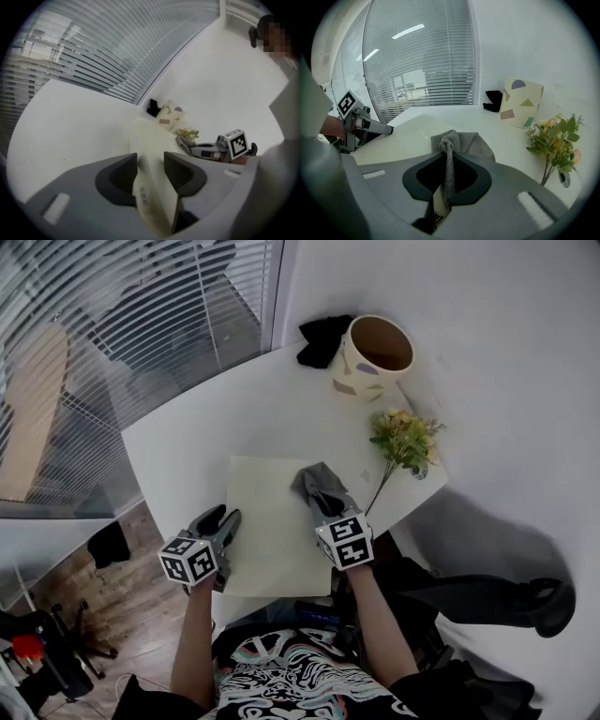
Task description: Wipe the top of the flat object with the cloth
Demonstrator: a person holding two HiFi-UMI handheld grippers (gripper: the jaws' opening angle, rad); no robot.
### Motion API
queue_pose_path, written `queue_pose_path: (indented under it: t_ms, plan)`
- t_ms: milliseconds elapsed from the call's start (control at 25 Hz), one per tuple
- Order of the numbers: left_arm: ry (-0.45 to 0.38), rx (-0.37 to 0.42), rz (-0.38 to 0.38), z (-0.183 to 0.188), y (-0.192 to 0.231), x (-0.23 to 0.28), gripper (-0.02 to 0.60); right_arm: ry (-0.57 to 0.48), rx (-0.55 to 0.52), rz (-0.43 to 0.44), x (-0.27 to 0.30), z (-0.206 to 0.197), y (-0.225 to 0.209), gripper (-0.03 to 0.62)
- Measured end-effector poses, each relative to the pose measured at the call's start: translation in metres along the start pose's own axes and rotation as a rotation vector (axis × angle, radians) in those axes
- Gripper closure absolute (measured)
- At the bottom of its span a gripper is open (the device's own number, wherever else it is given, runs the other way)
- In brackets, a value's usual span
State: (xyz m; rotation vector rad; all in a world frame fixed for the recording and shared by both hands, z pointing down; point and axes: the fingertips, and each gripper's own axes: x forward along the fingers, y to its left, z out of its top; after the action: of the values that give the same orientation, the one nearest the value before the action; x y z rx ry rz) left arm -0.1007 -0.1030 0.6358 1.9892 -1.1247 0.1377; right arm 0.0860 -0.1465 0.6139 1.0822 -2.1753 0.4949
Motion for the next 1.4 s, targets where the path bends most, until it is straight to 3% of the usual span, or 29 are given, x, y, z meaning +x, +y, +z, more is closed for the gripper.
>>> queue_pose_path:
  t_ms: [1400]
  plan:
    - [0.005, 0.007, -0.007, 0.000, 0.001, 0.002, 0.388, 0.010, -0.013, -0.035, -0.026, -0.028, 0.031, 0.579]
